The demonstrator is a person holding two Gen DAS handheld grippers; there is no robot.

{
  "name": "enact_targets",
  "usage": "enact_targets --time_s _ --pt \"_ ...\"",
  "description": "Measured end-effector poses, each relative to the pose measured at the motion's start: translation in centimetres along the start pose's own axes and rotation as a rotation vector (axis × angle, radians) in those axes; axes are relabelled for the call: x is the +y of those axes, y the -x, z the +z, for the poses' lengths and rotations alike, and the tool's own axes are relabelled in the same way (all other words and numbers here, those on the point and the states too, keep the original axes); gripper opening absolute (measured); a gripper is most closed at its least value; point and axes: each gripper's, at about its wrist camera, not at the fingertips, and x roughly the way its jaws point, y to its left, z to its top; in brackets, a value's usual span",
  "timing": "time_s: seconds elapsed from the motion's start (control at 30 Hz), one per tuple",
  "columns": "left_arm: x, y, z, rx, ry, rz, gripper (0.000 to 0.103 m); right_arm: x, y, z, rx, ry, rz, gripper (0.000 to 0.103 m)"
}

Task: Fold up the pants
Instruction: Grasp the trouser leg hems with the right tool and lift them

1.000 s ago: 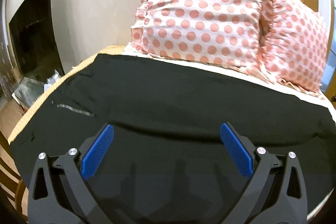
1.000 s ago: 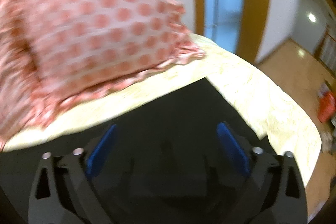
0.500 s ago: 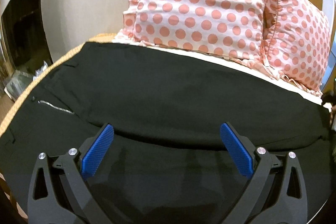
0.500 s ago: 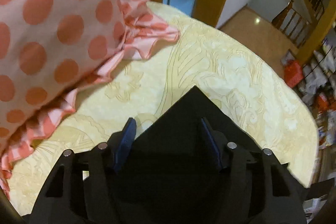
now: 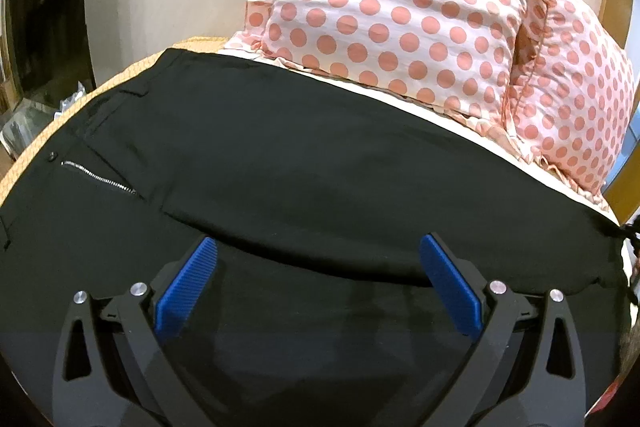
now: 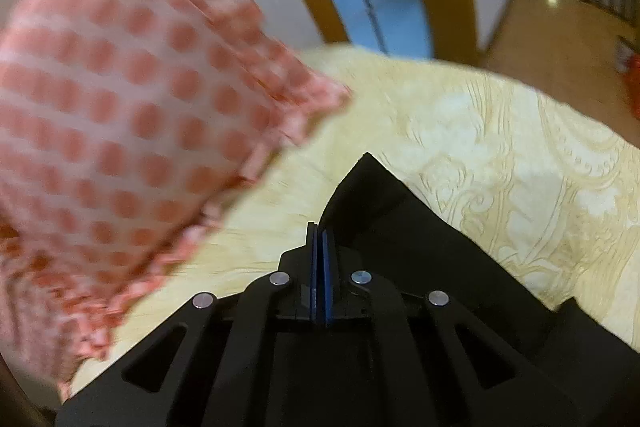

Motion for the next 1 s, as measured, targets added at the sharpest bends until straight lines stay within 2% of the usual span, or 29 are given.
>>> enact_targets --time_s 0.07,0.23,0.3,0.37,0.4,0.5,0.67,0.8,0.87,1.0 --pt "0.2 0.1 0.0 -0.002 0.011 -0.005 0.101 -0.9 4.3 -0.9 -0.063 -0.008 0.139 0.002" --pt "0.2 0.2 0.0 -0.006 0.014 -0.005 0.101 -4.1 13.0 -5.4 -0.156 -0.021 0.351 0.002" --pt "0.2 0.2 0.0 -0.005 0.014 -0.005 0.101 -6.6 15.6 -8.4 -0.162 -0.041 0.369 0.002" --pt "0.2 0.2 0.0 -0.004 0.012 -0.001 0.101 -8.5 16.2 -10.6 -0.137 -0.073 0.346 0.002" --pt "0.2 0.2 0.0 -0.004 0.010 0.000 0.101 -10.0 16.0 -12.3 -0.101 -0.102 0.313 0.002" --pt "-0.1 0.1 0.1 0.001 -0.001 0.011 0.101 -12.4 13.7 -14.2 0.004 -0.189 0.286 0.002" --pt "-0.4 0.1 0.1 0.000 -0.017 0.032 0.101 -13.4 12.1 -14.6 0.075 -0.259 0.302 0.004" --pt "0.0 0.0 0.1 0.004 -0.002 0.032 0.101 -13.8 11.9 -14.5 0.085 -0.292 0.343 0.009" --pt "-0.1 -0.1 0.2 0.011 -0.005 0.025 0.101 -14.1 12.0 -14.5 0.085 -0.320 0.377 0.014" --pt "-0.4 0.0 0.1 0.008 -0.018 0.015 0.101 -14.2 12.3 -14.3 0.076 -0.335 0.424 0.032"
